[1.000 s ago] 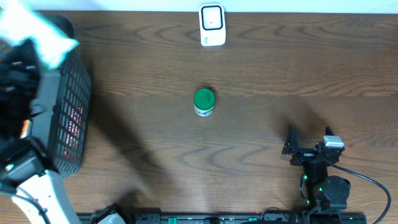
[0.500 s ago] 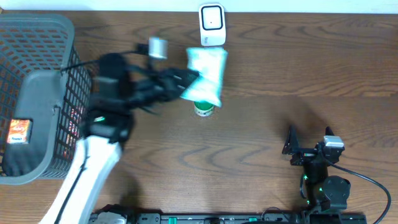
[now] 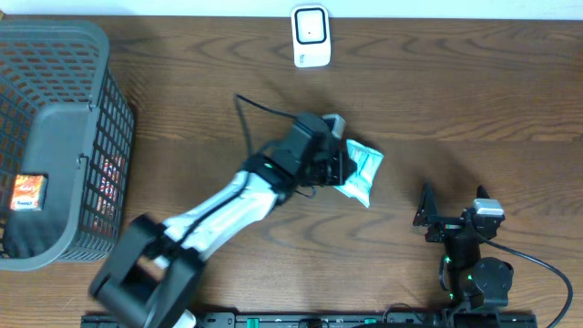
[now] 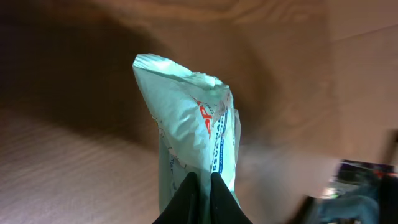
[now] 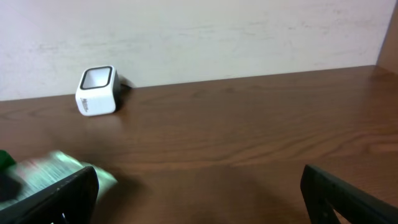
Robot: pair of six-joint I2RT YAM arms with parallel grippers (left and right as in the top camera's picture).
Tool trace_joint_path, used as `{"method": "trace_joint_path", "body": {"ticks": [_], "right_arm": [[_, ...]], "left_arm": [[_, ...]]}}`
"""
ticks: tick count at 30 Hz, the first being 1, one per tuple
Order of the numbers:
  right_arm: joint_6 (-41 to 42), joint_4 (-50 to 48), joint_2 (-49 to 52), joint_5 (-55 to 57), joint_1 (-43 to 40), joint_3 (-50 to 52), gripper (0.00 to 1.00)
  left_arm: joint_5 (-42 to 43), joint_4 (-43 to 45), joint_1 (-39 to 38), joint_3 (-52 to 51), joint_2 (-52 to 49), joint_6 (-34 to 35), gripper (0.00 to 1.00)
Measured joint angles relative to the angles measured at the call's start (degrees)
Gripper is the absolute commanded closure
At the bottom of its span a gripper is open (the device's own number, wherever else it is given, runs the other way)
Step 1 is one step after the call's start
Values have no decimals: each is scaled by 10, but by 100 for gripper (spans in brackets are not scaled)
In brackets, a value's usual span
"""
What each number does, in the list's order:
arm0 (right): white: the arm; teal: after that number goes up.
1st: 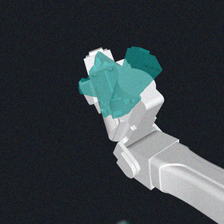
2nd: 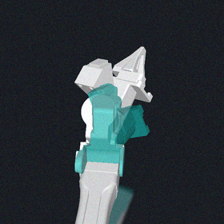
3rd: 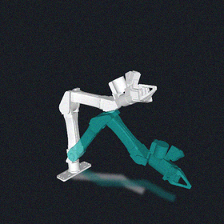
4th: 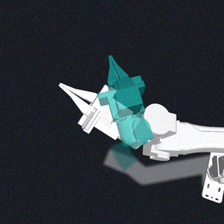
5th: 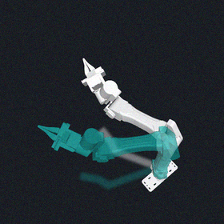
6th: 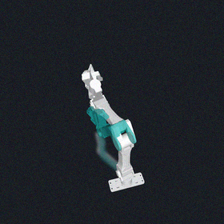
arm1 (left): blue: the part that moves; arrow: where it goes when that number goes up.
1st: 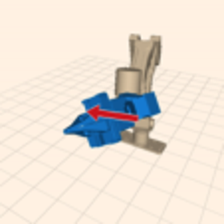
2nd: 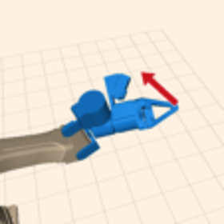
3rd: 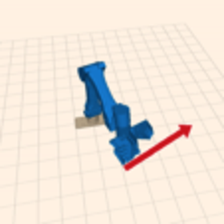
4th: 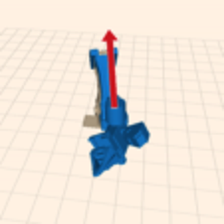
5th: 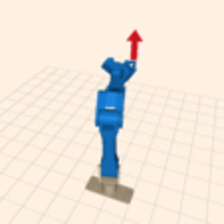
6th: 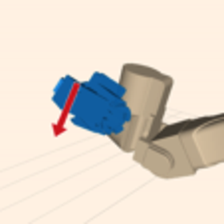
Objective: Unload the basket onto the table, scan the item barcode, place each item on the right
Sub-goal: 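Lift the wipes pack with the left gripper and carry it toward the scanner, then set the wipes pack down right of the bottle and release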
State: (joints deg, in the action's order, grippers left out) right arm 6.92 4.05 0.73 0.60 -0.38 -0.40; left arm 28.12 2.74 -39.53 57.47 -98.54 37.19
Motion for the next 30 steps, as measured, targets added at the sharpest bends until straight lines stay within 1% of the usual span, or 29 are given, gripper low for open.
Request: {"method": "trace_joint_path", "body": {"ticks": [6,7,8,9,10,12,13,14,16,19,22,26,30], "right_arm": [[0,0,0,0,0,0,1],[0,0,0,0,0,0,1],[0,0,0,0,0,0,1],[0,0,0,0,0,0,1],[0,0,0,0,0,0,1],[0,0,0,0,0,0,1],[0,0,0,0,0,0,1],[0,0,0,0,0,0,1],[0,0,0,0,0,0,1],[0,0,0,0,0,0,1],[0,0,0,0,0,0,1],[0,0,0,0,0,0,1],[0,0,0,0,0,0,1]], "left_arm": [[-32,57,-35,0,-86,0,92],[-35,61,-37,0,-92,0,91],[-36,64,-39,0,-97,0,83],[-37,66,-40,0,-98,-1,73],[-37,68,-41,0,-98,-4,59],[-42,78,-41,1,-98,-9,21],[-41,78,-41,2,-97,-10,11],[-42,78,-41,2,-95,-11,7],[-41,78,-41,2,-88,-10,3],[-38,76,-41,6,-57,-12,0],[-37,61,-41,12,-1,-26,2],[-49,3,-36,35,105,-59,2],[-96,-102,-11,64,214,-116,2]]}}
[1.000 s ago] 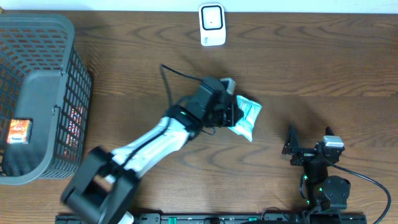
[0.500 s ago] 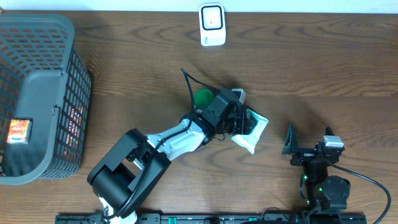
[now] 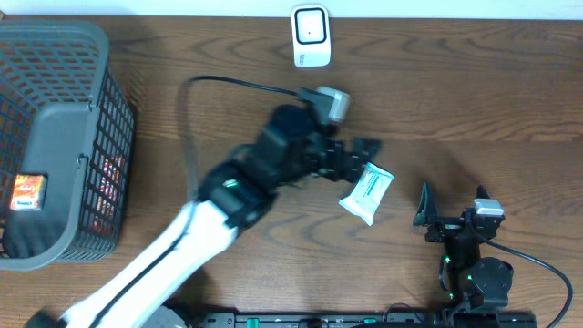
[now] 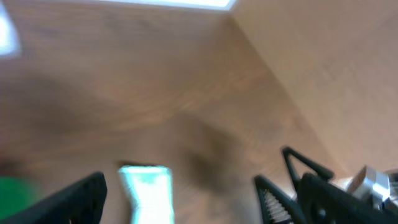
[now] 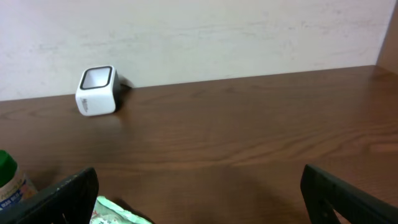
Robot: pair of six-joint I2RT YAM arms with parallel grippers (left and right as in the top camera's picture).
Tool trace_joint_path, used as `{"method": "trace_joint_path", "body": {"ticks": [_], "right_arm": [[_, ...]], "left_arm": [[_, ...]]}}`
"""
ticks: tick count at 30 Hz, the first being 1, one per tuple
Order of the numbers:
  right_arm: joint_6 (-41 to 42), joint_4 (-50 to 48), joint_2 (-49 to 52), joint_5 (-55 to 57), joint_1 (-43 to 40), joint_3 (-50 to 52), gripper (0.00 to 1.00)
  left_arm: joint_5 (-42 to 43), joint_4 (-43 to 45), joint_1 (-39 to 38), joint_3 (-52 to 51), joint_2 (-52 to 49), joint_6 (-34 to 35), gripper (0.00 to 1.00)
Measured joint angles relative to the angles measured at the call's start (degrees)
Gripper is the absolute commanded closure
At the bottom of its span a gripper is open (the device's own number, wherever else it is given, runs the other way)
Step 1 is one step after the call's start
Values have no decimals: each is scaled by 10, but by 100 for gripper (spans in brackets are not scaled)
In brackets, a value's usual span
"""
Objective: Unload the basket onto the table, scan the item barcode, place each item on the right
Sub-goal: 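Set the wipes pack down right of the bottle and release, then reach the left gripper into the basket and grasp the orange Kleenex pack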
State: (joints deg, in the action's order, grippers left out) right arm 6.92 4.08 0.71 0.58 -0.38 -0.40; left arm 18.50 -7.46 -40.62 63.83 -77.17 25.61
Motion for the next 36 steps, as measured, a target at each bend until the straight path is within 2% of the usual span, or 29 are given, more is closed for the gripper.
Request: {"method": "trace_joint_path", "body": {"ticks": [5,11,15,19,23,29,36], "right_arm": [[0,0,0,0,0,0,1],[0,0,0,0,0,0,1],[0,0,0,0,0,0,1],[0,0,0,0,0,0,1],[0,0,0,0,0,0,1],[0,0,0,0,0,0,1],[0,0,0,0,0,0,1]], "left_arm": [[-108,-131,101,26,117,-47,2],[-174,-209,332,49,215,-48,2],[-197,-267,497,54,242,-24,2],[-258,-348,633,54,233,52,2],[-326,-359,687,43,223,100,2],[-432,-355,695,12,159,137,2],[-459,-312,696,11,33,145,2]]}}
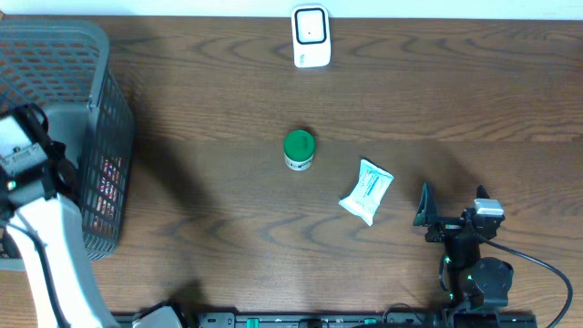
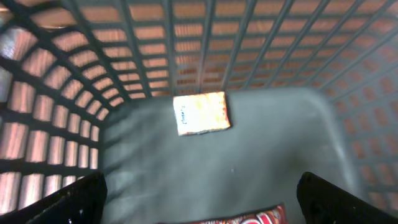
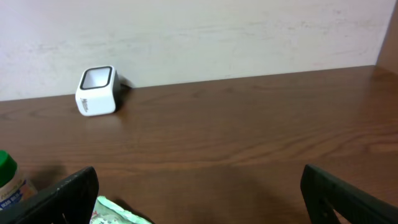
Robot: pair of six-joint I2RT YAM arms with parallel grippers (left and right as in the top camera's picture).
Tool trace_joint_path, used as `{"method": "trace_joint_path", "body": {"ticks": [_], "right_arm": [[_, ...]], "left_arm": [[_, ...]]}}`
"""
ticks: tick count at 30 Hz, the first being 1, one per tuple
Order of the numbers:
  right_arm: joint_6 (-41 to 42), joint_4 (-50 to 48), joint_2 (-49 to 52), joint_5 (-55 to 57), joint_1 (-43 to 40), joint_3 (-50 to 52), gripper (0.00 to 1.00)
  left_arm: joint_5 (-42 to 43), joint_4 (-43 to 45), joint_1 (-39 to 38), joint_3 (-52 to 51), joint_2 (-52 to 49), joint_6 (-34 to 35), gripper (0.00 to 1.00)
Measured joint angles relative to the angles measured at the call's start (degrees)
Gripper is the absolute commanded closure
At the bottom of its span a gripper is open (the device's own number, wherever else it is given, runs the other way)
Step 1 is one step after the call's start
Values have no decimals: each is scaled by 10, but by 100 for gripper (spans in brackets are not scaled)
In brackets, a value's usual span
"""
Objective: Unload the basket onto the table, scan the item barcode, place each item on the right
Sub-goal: 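Reach the left gripper into the basket and grasp the orange Kleenex pack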
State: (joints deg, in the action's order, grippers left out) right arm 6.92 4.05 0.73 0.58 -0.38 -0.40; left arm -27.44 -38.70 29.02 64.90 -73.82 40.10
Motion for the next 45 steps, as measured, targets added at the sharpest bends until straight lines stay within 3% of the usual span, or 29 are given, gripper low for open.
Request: {"method": "trace_joint_path", "body": {"ticks": [6,17,22,29,45], "right_arm": [[0,0,0,0,0,0,1],[0,0,0,0,0,0,1],[0,0,0,0,0,0,1],[0,0,0,0,0,0,1],[0,0,0,0,0,0,1]], "left_arm": [[0,16,0,-1,-96,13,2],[4,21,23,14,-155,69,2],[-1,32,50,1,-230,102,2],[16,97,70,-8,-264,126,2],[18,209,70,-8,-282,68,2]]}}
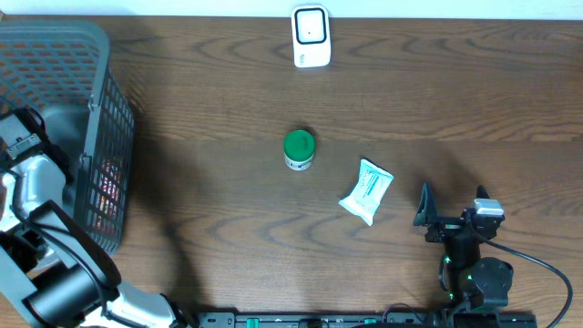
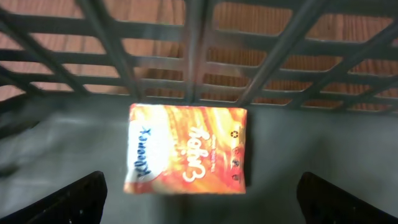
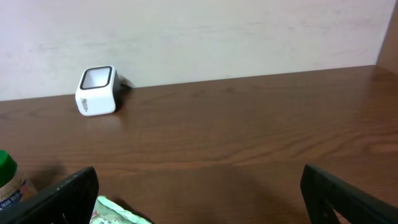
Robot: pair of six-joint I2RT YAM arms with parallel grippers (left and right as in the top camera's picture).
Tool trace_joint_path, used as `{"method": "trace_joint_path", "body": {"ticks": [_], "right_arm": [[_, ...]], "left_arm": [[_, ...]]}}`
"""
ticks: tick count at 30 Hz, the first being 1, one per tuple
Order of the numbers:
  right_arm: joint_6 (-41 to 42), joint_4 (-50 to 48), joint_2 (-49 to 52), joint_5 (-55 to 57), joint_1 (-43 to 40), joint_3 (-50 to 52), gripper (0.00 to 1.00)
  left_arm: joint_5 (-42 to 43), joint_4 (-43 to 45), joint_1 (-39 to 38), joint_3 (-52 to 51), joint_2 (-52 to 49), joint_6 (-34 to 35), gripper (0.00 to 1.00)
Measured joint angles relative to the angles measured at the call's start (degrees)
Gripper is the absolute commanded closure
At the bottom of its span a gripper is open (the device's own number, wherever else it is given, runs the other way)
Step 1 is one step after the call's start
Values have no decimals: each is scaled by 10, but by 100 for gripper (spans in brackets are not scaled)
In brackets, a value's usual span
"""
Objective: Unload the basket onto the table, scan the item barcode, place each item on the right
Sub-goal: 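Reach the left gripper into the basket and grasp the orange Kleenex pack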
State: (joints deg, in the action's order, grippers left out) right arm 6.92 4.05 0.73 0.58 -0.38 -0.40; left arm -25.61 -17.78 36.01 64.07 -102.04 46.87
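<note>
An orange Kleenex tissue pack (image 2: pixel 186 149) lies flat on the grey floor of the basket (image 1: pixel 100 118). My left gripper (image 2: pixel 200 190) hangs open just above it, one finger on each side and nothing between them. In the overhead view the left gripper (image 1: pixel 20 146) is inside the basket. The white barcode scanner (image 1: pixel 311 36) stands at the table's far edge; the right wrist view also shows the scanner (image 3: pixel 96 91). My right gripper (image 3: pixel 202 196) rests open at the near right, holding nothing.
A green-lidded bottle (image 1: pixel 299 148) stands mid-table. A mint-green packet (image 1: pixel 366 191) lies to its right, just left of the right gripper (image 1: pixel 453 223). The basket's dark lattice walls (image 2: pixel 205 56) rise close round the left gripper.
My left gripper has come down closer to the orange tissue pack, which now fills more of the wrist view. It is still open. The right arm has not moved.
My left gripper was first shut on the mint-green packet above mid-table. Then it stood open with the packet lying on the table. Then it was open over the basket at the left, and now it is low over the orange pack there.
</note>
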Motion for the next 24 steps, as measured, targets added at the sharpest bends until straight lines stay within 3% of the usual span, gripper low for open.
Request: {"method": "trace_joint_path", "body": {"ticks": [18,24], "right_arm": [[0,0,0,0,0,0,1],[0,0,0,0,0,0,1]], "left_arm": [[0,16,19,1,-72,-10,1],[-1,21,30,4,-74,-43,30]]}}
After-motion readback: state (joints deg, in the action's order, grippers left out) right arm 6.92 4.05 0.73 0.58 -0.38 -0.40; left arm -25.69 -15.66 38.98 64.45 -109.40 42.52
